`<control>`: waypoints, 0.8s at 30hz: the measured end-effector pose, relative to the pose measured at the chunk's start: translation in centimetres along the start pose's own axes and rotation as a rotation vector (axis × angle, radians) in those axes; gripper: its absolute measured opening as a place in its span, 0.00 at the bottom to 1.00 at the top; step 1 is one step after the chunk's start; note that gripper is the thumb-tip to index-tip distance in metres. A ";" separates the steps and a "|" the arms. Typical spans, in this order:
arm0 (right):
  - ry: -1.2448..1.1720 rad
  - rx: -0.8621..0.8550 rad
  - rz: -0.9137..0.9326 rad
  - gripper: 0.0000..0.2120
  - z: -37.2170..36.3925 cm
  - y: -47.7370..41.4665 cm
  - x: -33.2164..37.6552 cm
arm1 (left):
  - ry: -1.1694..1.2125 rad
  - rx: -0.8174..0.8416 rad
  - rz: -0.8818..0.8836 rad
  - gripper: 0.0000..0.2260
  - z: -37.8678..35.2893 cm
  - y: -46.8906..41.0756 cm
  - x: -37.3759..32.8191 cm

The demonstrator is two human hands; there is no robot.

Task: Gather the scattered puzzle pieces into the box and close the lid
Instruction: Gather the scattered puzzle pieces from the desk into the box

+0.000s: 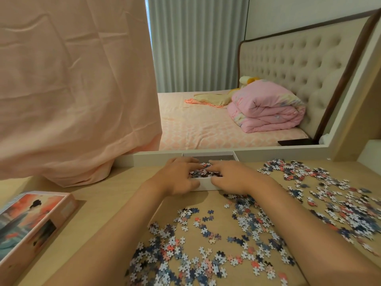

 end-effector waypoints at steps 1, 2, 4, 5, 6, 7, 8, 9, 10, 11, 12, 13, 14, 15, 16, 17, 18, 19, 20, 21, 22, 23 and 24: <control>-0.009 -0.056 0.026 0.23 0.3 0.4 0.3 | 0.007 -0.070 -0.010 0.27 0.5 0.7 0.1; -0.036 -0.124 0.056 0.22 0.5 0.7 0.7 | 0.010 -0.145 -0.022 0.24 1.0 1.5 0.2; -0.112 -0.223 0.105 0.19 0.8 1.8 2.3 | 0.043 -0.265 -0.029 0.20 1.8 3.5 0.1; -0.126 -0.233 0.130 0.18 0.6 2.3 3.2 | 0.067 -0.297 -0.017 0.18 2.0 4.7 -0.1; -0.117 -0.215 0.155 0.17 0.2 2.8 4.1 | 0.074 -0.306 0.006 0.16 2.0 6.0 -0.4; -0.102 -0.168 0.172 0.17 -0.5 3.2 5.1 | 0.053 -0.285 0.044 0.14 1.9 7.2 -0.6; -0.096 -0.100 0.173 0.17 -1.3 3.7 5.9 | 0.009 -0.236 0.099 0.13 1.7 8.3 -0.9; -0.101 -0.026 0.164 0.18 -2.2 4.1 6.6 | -0.039 -0.160 0.172 0.13 1.4 9.5 -1.0; -0.103 0.038 0.146 0.20 -3.1 4.5 7.1 | -0.082 -0.076 0.247 0.15 1.1 10.6 -1.0; -0.086 0.077 0.135 0.22 -3.9 4.9 7.6 | -0.115 -0.002 0.315 0.17 0.9 11.7 -1.0; -0.049 0.096 0.133 0.24 -4.5 5.3 8.0 | -0.146 0.052 0.371 0.20 0.8 12.7 -1.0; -0.019 0.103 0.141 0.25 -5.1 5.7 8.3 | -0.179 0.078 0.413 0.21 0.9 13.7 -1.0; -0.005 0.113 0.148 0.26 -5.6 6.0 8.6 | -0.209 0.087 0.443 0.22 0.9 14.5 -1.0; -0.004 0.126 0.153 0.26 -5.9 6.4 8.9 | -0.218 0.087 0.462 0.22 0.9 15.2 -1.2; -0.007 0.132 0.154 0.25 -6.2 6.7 9.0 | -0.200 0.090 0.471 0.21 0.8 15.7 -1.4; -0.006 0.124 0.149 0.24 -6.3 7.0 9.1 | -0.162 0.101 0.466 0.19 0.5 16.1 -1.7; 0.003 0.104 0.142 0.23 -6.2 7.2 9.1 | -0.125 0.112 0.445 0.18 0.1 16.3 -2.1; 0.019 0.082 0.131 0.21 -6.1 7.5 9.0 | -0.094 0.113 0.410 0.18 -0.3 16.4 -2.4; 0.037 0.063 0.117 0.20 -5.9 7.8 9.0 | -0.056 0.099 0.373 0.18 -0.7 16.5 -2.7; 0.050 0.048 0.105 0.20 -5.7 8.1 9.0 | -0.003 0.074 0.342 0.18 -0.9 16.5 -3.0; 0.057 0.037 0.102 0.20 -5.5 8.5 9.1 | 0.058 0.042 0.321 0.18 -0.9 16.6 -3.3; 0.055 0.028 0.110 0.22 -5.3 9.0 9.4 | 0.111 0.007 0.312 0.18 -0.7 16.7 -3.5; 0.044 0.022 0.128 0.24 -5.1 9.5 9.7 | 0.141 -0.027 0.311 0.19 -0.3 16.9 -3.6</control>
Point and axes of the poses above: each hand's wrist, its own y-axis away from the middle knuckle, its own z-axis out of the back of the hand, x = y × z, the point moved 3 cm from there along -y, towards the middle knuckle, and after that the axes turned 7 degrees about -z, right-handed, at the moved point
